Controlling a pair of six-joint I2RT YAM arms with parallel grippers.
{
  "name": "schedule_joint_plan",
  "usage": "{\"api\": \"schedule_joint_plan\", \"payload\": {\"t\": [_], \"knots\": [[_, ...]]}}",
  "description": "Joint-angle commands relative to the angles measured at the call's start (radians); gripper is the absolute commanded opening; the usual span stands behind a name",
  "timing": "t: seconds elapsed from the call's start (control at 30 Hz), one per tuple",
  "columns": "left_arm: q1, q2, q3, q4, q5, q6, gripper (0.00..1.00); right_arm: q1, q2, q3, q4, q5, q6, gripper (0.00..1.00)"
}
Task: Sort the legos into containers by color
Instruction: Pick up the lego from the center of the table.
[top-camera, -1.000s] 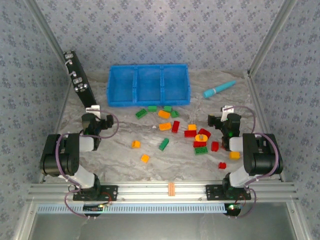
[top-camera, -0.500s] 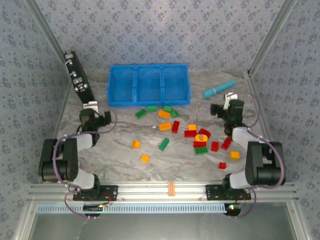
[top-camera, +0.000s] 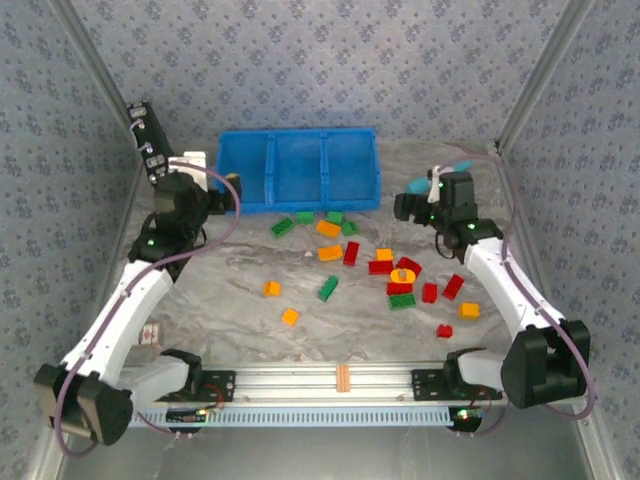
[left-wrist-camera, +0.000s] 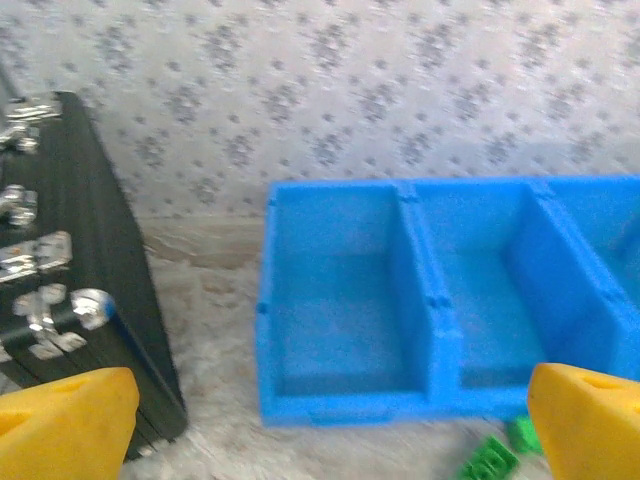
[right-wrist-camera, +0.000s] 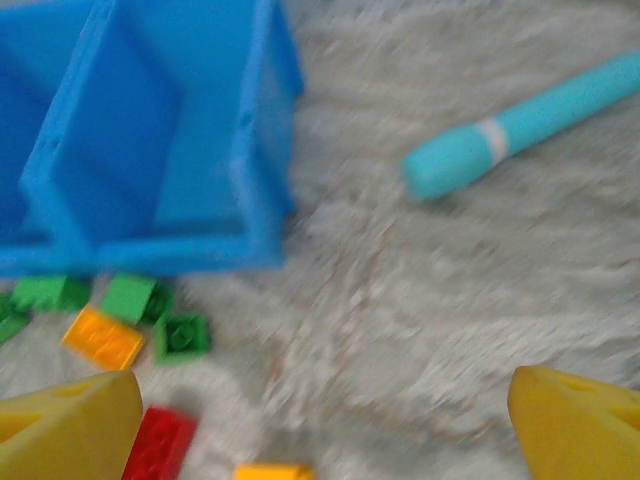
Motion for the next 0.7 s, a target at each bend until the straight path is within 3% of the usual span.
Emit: {"api": "schedule_joint_plan", "payload": {"t": [0.0, 0.17, 0.37, 0.67], "knots": [[-0.047, -0.076, 0.036, -0.239, 0.067, -0.002, 1.0, 0.068, -0.004, -0.03, -0.118, -0.016, 0.106, 0.96], [-0.062, -0.248, -0.021, -0.343, 0.204, 0.029, 1.0, 0.165, 0.097, -0.045, -0.108, 0.018, 0.127, 0.95], [-0.064, -0.45, -0.081, -0.402, 0.269, 0.066, 1.0, 0.207, 0.21, -0.051, -0.097, 0.077, 0.142, 0.93], [-0.077, -0.491, -0.094, -0.476, 0.378, 0.064, 1.0, 0.212, 0.369, -0.033, -0.049, 0.09, 0.144, 0.87]]}}
